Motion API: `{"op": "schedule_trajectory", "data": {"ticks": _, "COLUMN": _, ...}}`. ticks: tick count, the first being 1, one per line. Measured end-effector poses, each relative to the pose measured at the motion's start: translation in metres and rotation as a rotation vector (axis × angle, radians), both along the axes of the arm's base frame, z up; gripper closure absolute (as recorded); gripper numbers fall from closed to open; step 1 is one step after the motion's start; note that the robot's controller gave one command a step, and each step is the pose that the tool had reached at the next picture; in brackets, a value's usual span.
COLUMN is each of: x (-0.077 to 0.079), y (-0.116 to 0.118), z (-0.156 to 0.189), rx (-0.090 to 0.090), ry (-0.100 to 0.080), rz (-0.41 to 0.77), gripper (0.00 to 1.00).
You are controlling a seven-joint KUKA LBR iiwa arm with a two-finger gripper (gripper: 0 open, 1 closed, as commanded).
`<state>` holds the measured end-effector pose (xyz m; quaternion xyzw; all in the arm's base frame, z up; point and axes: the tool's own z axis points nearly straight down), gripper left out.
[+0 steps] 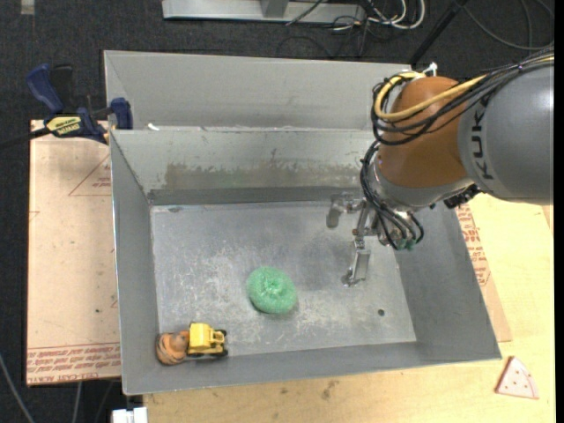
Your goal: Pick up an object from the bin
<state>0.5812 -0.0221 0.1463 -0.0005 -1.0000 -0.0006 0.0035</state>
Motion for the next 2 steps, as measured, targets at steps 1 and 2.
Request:
{"op": "schedule_trajectory", "data": {"ticks": 1, "x": 0.002, "y": 0.0, "z": 0.005, "rx": -0.001, "ry": -0.008, "rz": 0.001, "gripper": 0.0}}
{"op": "schedule_trajectory", "data": {"ticks": 2, "x": 0.034, "y": 0.048, "z": -0.074, "rx": 0.001, "ry": -0.009, "rz": 0.138, "gripper": 1.0}}
